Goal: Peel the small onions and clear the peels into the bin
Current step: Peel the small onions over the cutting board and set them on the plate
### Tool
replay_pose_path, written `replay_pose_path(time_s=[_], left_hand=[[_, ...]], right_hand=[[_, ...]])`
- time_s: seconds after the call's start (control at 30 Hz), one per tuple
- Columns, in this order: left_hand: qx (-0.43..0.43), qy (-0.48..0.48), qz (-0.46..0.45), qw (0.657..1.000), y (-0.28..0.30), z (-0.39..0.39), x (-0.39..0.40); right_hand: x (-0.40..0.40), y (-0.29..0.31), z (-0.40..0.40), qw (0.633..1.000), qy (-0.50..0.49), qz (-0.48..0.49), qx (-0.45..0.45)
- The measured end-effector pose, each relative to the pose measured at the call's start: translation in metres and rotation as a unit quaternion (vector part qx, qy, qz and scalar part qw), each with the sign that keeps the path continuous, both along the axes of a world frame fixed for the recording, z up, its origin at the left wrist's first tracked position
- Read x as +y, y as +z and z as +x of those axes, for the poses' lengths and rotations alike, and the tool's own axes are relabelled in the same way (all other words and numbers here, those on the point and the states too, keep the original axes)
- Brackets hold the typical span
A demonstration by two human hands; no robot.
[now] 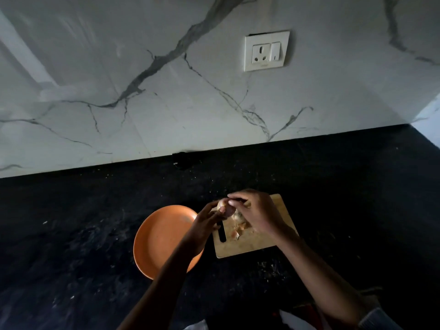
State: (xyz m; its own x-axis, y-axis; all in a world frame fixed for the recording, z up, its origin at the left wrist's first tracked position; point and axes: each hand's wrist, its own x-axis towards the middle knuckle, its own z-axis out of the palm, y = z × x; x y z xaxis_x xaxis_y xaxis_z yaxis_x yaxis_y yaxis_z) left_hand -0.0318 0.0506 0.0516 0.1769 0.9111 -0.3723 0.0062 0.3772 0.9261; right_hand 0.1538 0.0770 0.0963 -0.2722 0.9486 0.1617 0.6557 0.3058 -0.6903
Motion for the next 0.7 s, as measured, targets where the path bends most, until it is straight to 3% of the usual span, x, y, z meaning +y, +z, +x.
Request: replay_pose_path(time_s=[0.27, 0.7], left_hand=[[-0.002, 0.01, 0.004, 1.0, 0.01, 0.0, 0.002], [0.022, 0.003, 0.037, 0.999, 0.01, 0.009, 0.0]], right_hand=[[0.001, 0.0, -0.005, 1.0, 0.003, 0.012, 0.011], [-0.002, -0.01, -0.009, 0.998, -0.033, 0.017, -0.051]])
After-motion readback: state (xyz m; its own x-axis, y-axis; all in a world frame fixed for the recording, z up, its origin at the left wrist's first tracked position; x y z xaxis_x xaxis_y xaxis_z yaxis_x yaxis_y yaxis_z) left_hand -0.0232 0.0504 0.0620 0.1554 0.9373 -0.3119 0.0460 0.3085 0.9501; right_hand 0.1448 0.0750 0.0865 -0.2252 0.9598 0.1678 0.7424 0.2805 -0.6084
